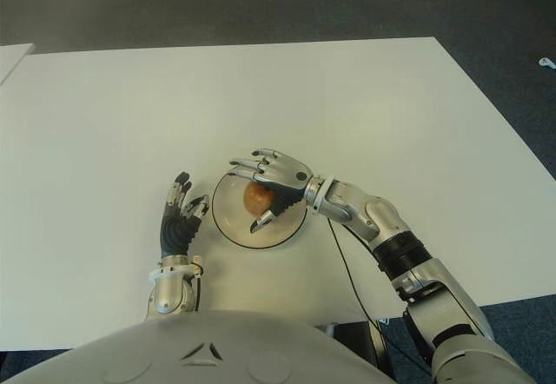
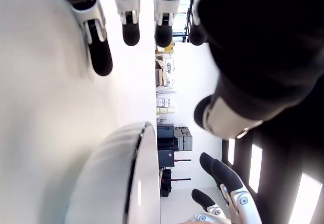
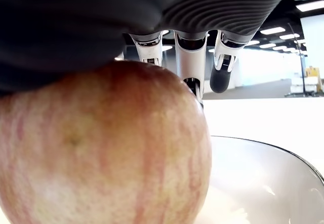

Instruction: Put the apples into the plate.

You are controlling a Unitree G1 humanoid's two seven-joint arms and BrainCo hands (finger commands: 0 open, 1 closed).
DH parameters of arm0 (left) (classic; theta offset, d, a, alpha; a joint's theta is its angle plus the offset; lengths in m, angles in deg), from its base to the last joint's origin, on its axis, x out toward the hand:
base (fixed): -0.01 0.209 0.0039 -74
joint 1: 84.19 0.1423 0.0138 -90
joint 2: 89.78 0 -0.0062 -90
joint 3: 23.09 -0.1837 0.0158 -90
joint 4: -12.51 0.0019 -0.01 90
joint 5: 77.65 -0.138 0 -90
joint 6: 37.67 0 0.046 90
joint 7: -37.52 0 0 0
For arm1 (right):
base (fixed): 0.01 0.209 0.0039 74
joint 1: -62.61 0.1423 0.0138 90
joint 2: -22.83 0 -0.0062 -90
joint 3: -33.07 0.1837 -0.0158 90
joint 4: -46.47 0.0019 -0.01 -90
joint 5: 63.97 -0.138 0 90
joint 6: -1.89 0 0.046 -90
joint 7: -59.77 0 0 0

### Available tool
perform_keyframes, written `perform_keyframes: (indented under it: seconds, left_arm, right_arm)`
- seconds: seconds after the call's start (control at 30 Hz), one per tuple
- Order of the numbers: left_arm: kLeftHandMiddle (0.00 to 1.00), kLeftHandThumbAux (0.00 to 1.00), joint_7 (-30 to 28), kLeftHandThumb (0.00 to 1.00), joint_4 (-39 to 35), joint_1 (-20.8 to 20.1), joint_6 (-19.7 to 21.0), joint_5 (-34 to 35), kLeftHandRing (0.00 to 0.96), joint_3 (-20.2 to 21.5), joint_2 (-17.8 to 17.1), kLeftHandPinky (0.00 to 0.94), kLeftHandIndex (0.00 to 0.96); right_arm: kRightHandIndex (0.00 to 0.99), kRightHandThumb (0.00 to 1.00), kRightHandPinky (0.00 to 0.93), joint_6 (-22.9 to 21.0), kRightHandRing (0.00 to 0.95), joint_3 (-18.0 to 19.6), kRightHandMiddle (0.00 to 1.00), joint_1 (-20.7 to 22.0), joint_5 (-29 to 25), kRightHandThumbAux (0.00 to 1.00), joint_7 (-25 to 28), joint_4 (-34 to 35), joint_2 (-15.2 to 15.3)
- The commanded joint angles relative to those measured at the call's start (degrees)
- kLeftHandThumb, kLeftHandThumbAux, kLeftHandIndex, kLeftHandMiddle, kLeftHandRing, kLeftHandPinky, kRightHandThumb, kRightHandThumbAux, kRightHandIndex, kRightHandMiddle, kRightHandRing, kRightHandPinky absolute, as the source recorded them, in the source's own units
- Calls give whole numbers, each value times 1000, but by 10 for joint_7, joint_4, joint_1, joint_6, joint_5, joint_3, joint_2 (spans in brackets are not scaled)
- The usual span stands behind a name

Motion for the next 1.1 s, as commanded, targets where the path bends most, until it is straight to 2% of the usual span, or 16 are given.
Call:
perform_keyframes:
  seconds: [0.03, 1.1]
  left_arm:
    - [37, 748, -3, 0, -8, 3, 10, 3, 11, -22, 45, 19, 40]
    - [32, 742, 0, 0, -22, 8, 25, -5, 6, -26, 47, 20, 37]
  right_arm:
    - [0, 63, 0, -3, 0, 4, 0, 6, -8, 288, 2, 3, -3]
    - [0, 58, 0, -3, 0, 6, 0, 6, -7, 293, 11, 9, 0]
